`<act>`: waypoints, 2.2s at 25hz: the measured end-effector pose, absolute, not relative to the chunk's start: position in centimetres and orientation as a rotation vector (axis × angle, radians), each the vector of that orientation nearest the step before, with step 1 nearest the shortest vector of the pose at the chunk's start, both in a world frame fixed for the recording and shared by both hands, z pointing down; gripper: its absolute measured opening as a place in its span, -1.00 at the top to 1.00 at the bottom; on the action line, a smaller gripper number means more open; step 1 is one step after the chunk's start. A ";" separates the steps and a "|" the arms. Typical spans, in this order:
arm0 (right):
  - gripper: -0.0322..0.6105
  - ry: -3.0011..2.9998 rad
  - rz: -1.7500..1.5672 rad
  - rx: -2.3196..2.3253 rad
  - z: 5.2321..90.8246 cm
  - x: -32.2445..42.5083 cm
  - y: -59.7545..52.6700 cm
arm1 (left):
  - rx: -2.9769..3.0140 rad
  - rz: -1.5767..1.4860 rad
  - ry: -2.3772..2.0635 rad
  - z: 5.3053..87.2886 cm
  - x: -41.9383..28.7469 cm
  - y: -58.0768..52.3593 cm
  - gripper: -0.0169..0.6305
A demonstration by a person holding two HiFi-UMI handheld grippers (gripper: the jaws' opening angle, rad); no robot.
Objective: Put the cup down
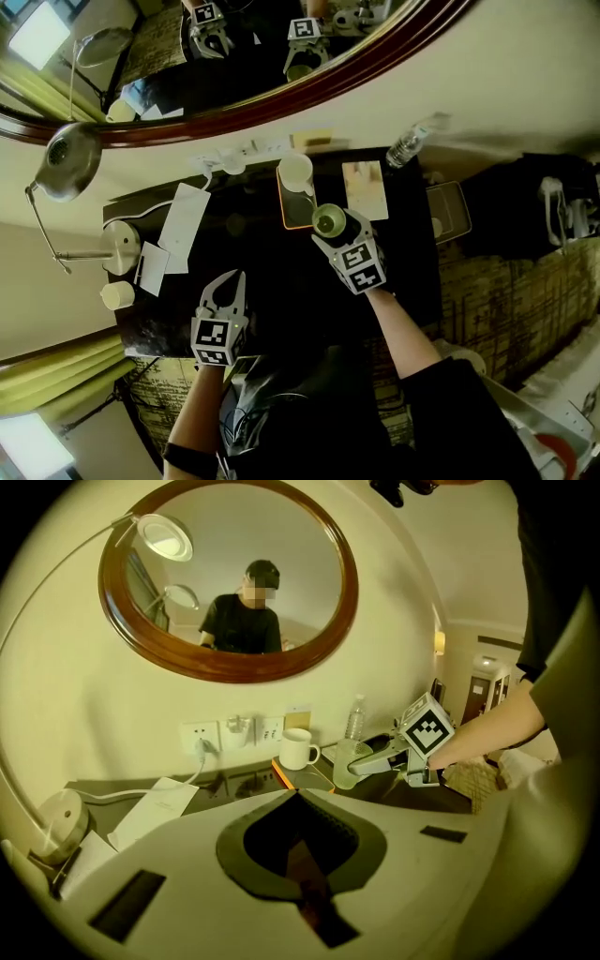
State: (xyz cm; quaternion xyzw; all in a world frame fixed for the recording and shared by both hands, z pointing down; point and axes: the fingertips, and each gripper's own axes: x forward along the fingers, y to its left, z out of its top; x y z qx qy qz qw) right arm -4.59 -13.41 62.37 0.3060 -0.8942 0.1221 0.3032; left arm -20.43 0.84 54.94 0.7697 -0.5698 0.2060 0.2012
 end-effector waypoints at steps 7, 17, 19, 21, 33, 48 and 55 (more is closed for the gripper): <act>-0.28 -2.310 0.402 0.881 64.3 1.3 -11.3 | 2.148 0.572 -1.570 55.4 -18.5 0.5 0.95; -0.30 -2.272 0.431 0.916 65.5 4.5 -10.1 | 2.165 0.594 -1.551 55.2 -16.8 0.9 0.95; -0.31 -2.266 0.444 0.923 65.9 4.8 -9.9 | 2.168 0.596 -1.550 55.1 -16.6 0.9 0.95; -0.33 -2.264 0.457 0.935 66.2 5.1 -9.6 | 2.170 0.597 -1.550 55.0 -16.5 1.0 0.95; -0.44 -2.252 0.422 0.973 65.0 5.9 -9.4 | 2.179 0.593 -1.549 54.7 -16.3 1.6 0.95; 0.35 -2.380 0.472 0.987 54.5 9.3 -7.0 | 2.257 0.477 -1.586 50.6 -16.5 0.3 0.95; 0.90 -2.413 0.568 1.073 50.8 12.5 -5.9 | 2.271 0.429 -1.583 49.4 -16.2 0.5 0.95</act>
